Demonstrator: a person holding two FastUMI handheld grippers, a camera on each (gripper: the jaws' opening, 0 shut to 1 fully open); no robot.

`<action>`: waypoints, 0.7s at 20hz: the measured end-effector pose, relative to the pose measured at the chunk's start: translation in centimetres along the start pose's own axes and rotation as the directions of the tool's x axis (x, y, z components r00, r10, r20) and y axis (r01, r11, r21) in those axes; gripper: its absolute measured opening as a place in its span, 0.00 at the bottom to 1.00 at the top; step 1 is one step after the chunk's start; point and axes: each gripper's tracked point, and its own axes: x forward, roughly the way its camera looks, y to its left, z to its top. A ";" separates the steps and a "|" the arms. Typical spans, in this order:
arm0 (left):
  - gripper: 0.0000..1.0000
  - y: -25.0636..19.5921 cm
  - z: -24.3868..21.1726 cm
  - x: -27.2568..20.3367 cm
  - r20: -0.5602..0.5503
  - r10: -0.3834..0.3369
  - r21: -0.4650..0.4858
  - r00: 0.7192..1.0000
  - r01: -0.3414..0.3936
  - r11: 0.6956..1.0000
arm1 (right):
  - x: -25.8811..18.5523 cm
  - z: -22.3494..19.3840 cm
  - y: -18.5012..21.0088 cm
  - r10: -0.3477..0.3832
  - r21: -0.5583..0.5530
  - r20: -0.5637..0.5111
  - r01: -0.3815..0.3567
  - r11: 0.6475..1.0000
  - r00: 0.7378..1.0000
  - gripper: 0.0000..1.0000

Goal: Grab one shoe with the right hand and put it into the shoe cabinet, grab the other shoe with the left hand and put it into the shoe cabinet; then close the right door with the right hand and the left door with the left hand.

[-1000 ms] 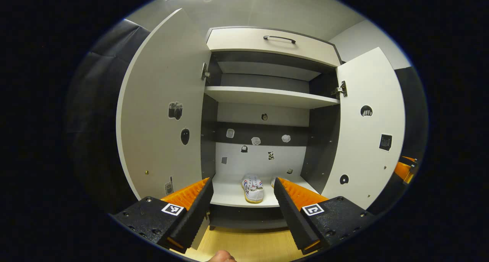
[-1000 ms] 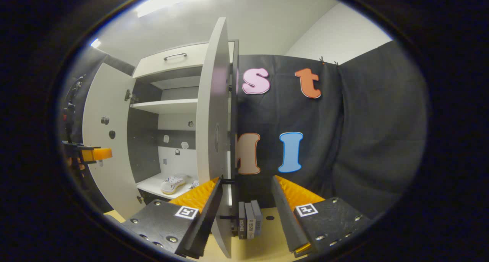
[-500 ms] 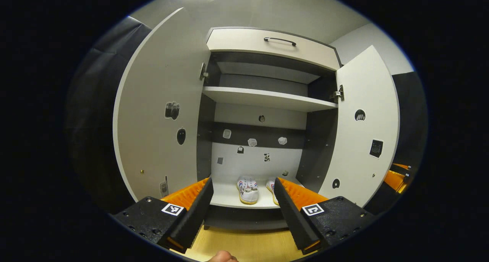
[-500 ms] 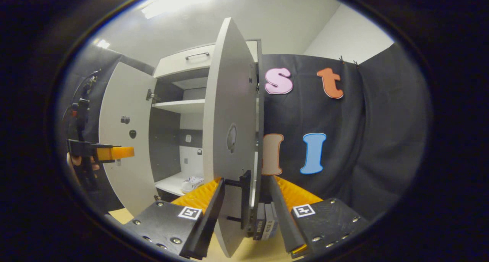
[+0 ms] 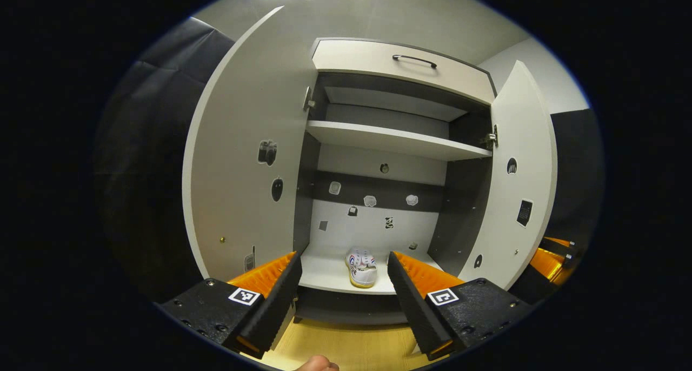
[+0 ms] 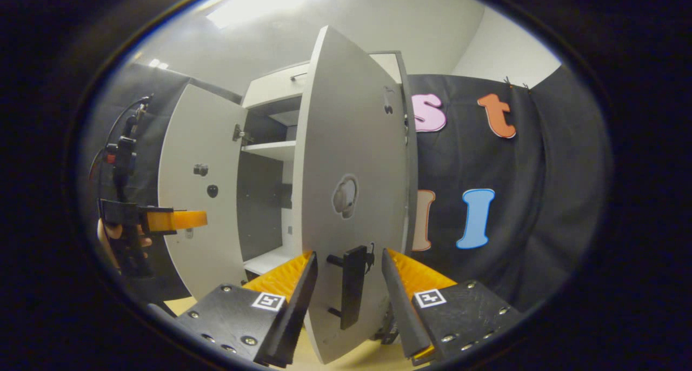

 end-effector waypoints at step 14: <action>0.96 2.5 -0.3 -1.0 0.000 0.058 0.000 0.998 -0.058 0.998 | 2.5 -1.0 4.5 0.107 0.057 -0.028 -0.105 0.993 0.994 0.72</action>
